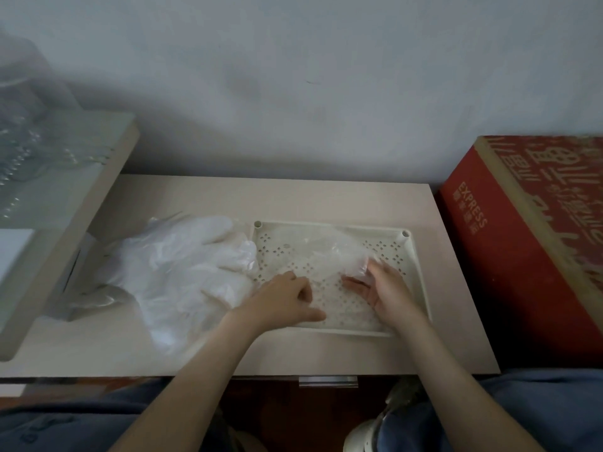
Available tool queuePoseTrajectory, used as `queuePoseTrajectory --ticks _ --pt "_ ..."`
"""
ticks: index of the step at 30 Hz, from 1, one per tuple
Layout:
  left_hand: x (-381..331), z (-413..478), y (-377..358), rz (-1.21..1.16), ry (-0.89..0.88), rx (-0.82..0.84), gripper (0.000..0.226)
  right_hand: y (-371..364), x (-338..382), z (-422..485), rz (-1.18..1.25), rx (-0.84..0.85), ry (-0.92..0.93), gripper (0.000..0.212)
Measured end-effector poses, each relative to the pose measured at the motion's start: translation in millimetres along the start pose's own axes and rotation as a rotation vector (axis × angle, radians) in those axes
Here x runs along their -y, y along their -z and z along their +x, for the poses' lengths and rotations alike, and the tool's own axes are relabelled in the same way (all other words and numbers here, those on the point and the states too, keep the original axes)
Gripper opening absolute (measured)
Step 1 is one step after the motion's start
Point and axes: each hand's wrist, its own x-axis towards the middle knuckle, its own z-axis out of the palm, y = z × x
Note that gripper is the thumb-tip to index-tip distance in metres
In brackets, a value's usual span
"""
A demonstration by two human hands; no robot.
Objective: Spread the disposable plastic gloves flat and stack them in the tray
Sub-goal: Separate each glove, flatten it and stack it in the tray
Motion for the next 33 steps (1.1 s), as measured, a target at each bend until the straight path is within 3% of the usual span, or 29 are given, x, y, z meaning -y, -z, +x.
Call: queuePoseTrajectory --ticks 2,11,14,16,18,19,23,28,31,33 --pt "-2 1 0 0.083 0.008 -0.009 0.012 1 -2 0 0.008 -0.02 0.027 0.023" --pt "5 -9 11 0.375 0.113 -0.141 0.03 6 -1 0 -0.009 0.002 0.007 0.021" --pt "-5 -10 17 0.101 0.108 -0.26 0.02 4 9 -8 -0.001 0.058 0.018 0.027" --pt "-13 -11 23 -0.19 0.131 -0.287 0.042 -2 19 -16 0.05 0.11 0.019 0.033" --pt "-20 -12 27 -0.529 0.17 -0.199 0.069 -8 27 -23 0.046 0.198 0.022 0.042" --pt "-22 -11 29 -0.707 0.191 -0.16 0.072 -12 31 -27 0.031 0.253 0.022 0.045" --pt "-24 -6 32 -1.212 0.191 -0.138 0.048 -15 36 -32 0.042 0.456 0.014 0.047" --pt "-18 -7 37 -1.337 0.003 -0.171 0.046 -11 34 -29 0.21 0.529 -0.037 0.073" --pt "-22 -12 38 -1.279 -0.011 -0.152 0.053 -14 38 -33 0.302 0.574 -0.086 0.069" --pt "-23 -13 37 -1.218 -0.025 -0.087 0.06 -15 37 -34 0.277 0.536 -0.071 0.049"
